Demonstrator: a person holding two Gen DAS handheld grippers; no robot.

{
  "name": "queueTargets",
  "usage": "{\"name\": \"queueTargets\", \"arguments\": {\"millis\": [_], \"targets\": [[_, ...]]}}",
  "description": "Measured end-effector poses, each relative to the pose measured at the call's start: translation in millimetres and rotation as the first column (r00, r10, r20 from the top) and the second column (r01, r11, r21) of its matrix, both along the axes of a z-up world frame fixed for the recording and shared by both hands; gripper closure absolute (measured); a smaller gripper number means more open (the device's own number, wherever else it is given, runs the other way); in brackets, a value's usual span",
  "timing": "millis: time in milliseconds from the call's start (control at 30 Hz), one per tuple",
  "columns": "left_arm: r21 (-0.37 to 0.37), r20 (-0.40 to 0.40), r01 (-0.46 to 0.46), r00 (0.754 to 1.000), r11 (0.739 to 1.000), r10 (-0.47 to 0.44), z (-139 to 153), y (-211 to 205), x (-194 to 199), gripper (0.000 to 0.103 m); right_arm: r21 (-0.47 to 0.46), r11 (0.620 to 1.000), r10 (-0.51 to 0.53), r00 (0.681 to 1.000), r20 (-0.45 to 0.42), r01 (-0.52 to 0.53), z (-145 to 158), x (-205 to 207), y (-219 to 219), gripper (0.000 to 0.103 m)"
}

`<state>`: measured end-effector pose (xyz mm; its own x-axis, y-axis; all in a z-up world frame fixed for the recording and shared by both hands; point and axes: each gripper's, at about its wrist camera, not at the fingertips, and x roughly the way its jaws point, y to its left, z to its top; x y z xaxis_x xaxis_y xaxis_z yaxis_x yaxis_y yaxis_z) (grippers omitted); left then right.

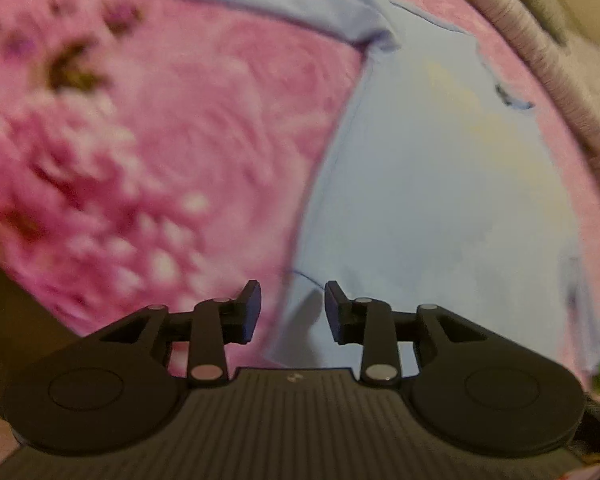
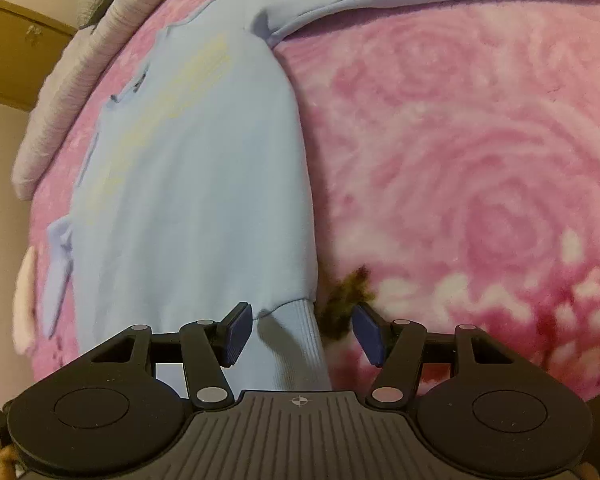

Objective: Fold clothes

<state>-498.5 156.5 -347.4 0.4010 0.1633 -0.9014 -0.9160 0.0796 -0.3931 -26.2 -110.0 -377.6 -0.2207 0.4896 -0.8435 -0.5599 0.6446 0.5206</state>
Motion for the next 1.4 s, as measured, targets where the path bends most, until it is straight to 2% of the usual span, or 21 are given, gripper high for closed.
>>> {"name": "queueTargets", "arguments": {"millis": [133, 167, 200, 233, 267, 300, 333, 367, 400, 467, 600, 633, 700, 767, 833, 900, 1000, 1100, 1267, 1400], "targets": [[-0.009, 0.035, 0.021, 0.999, 1.000, -0.020, -12.9, 1.7, 2.8, 0.074, -0.031, 0.999, -0.040, 0.998, 0.037, 0.041, 5.3, -7.5, -0.9, 0.044], [-0.004, 0.041, 0.036, 0.999, 0.999, -0.035, -14.4, 2.7, 1.3, 0.078, -0.037, 0.998, -0.044, 0.998, 0.044, 0.046, 4.6, -9.6, 0.1, 0.044], [0.002, 0.043, 0.050, 0.998, 0.999, -0.050, -15.2, 3.6, -0.9, 0.089, -0.043, 0.998, -0.049, 0.998, 0.051, 0.051, 3.9, -11.7, 1.2, 0.044], [0.012, 0.049, 0.070, 0.996, 0.997, -0.071, -13.5, 4.0, -2.3, 0.093, -0.050, 0.997, -0.053, 0.997, 0.058, 0.056, 3.3, -13.8, 2.3, 0.044], [0.023, 0.057, 0.094, 0.994, 0.995, -0.095, -11.0, 4.3, -3.4, 0.100, -0.062, 0.998, -0.017, 0.997, 0.079, 0.022, 7.7, -9.2, 6.2, 0.065], [0.034, 0.065, 0.117, 0.991, 0.993, -0.119, -8.5, 4.6, -4.5, 0.101, -0.077, 0.997, 0.021, 0.995, 0.101, -0.013, 9.4, -10.4, 9.8, 0.082], [0.062, 0.075, 0.140, 0.987, 0.988, -0.145, -1.6, 3.4, -5.2, 0.101, -0.071, 0.997, 0.030, 0.996, 0.089, -0.024, 11.0, -11.7, 12.0, 0.093], [0.092, 0.087, 0.158, 0.982, 0.983, -0.166, 7.5, 0.8, -6.5, 0.101, -0.064, 0.998, 0.033, 0.995, 0.094, -0.027, 16.8, -13.1, 10.6, 0.095], [0.122, 0.098, 0.172, 0.978, 0.978, -0.184, 16.8, -1.9, -8.1, 0.101, -0.056, 0.998, 0.035, 0.994, 0.101, -0.029, 23.1, -14.7, 8.7, 0.095], [0.133, 0.101, 0.162, 0.979, 0.978, -0.176, 21.6, -6.8, -13.8, 0.101, -0.050, 0.998, 0.027, 0.994, 0.105, -0.022, 31.0, -17.4, 3.8, 0.096], [0.049, -0.030, 0.158, 0.987, 0.986, -0.157, -6.6, -11.4, -12.0, 0.098, -0.099, 0.995, 0.013, 0.995, 0.102, -0.003, 16.0, -19.4, 0.8, 0.094], [0.048, -0.029, 0.150, 0.989, 0.988, -0.148, -4.4, -11.0, -12.7, 0.098, -0.110, 0.994, 0.015, 0.994, 0.105, -0.003, 11.0, -19.6, 1.8, 0.093], [0.080, -0.016, 0.113, 0.994, 0.990, -0.112, 10.7, -6.2, -21.2, 0.097, -0.123, 0.992, 0.039, 0.984, 0.171, -0.018, 24.9, -19.7, 9.3, 0.082], [0.113, -0.005, 0.074, 0.997, 0.991, -0.074, 26.5, -0.7, -30.4, 0.092, -0.137, 0.990, 0.065, 0.969, 0.240, -0.032, 40.2, -19.7, 17.2, 0.079], [0.130, 0.024, 0.007, 1.000, 0.992, -0.010, 36.4, 11.9, -42.9, 0.083, -0.097, 0.995, 0.024, 0.959, 0.281, 0.003, 53.3, -14.3, 23.4, 0.079], [0.153, 0.056, -0.091, 0.995, 0.984, 0.083, 39.7, 31.1, -55.5, 0.077, -0.029, 0.998, -0.049, 0.964, 0.260, 0.058, 58.9, -8.0, 34.2, 0.079], [0.176, 0.120, -0.260, 0.963, 0.949, 0.241, 35.5, 67.5, -79.5, 0.076, 0.026, 0.991, -0.134, 0.974, 0.183, 0.132, 54.6, -10.4, 54.1, 0.079], [0.184, 0.177, -0.425, 0.901, 0.886, 0.396, 25.6, 110.9, -110.5, 0.076, 0.064, 0.982, -0.182, 0.975, 0.130, 0.175, 51.1, -18.6, 73.8, 0.079], [0.191, 0.209, -0.576, 0.815, 0.795, 0.540, -1.6, 177.1, -144.8, 0.075, 0.121, 0.979, -0.174, 0.979, 0.106, 0.162, 53.5, -38.9, 101.1, 0.079], [0.117, 0.260, -0.659, 0.743, 0.743, 0.617, -31.0, 205.9, -157.3, 0.074, 0.109, 0.983, -0.162, 0.975, 0.155, 0.146, 52.3, -56.1, 110.8, 0.079]]}}
